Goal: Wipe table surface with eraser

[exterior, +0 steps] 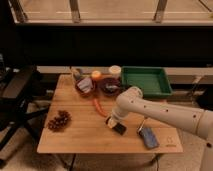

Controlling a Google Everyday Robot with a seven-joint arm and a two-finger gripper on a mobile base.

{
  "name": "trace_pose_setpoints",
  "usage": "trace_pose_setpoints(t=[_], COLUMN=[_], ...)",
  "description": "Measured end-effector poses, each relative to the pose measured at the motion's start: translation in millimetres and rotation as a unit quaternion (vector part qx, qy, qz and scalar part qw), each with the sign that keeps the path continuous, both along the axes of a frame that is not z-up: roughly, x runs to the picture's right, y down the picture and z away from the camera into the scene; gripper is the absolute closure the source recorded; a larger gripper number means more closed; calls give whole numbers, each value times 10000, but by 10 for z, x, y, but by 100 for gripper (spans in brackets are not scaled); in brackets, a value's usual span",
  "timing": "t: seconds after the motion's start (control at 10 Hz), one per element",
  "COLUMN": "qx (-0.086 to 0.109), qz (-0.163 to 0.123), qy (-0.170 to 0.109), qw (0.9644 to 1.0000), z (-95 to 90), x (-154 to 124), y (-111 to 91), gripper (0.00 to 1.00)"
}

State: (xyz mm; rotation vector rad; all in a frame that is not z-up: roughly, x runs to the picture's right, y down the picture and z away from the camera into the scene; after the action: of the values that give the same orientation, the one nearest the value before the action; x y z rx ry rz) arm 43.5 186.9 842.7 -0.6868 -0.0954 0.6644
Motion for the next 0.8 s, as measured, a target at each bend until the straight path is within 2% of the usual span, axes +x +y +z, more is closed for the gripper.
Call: trace_pose_setpoints(t=[0.2, 0.4, 0.6, 0.8], qx=[-26, -166, -299, -414], qz=[-75, -152, -128, -67], qy=[-326, -654, -711, -542], qw=[9994, 9976, 9969, 9977], z=[-26, -139, -249, -316], x=[-313, -585, -618, -446], y=[45, 219, 370, 483], gripper=[86, 86, 86, 86])
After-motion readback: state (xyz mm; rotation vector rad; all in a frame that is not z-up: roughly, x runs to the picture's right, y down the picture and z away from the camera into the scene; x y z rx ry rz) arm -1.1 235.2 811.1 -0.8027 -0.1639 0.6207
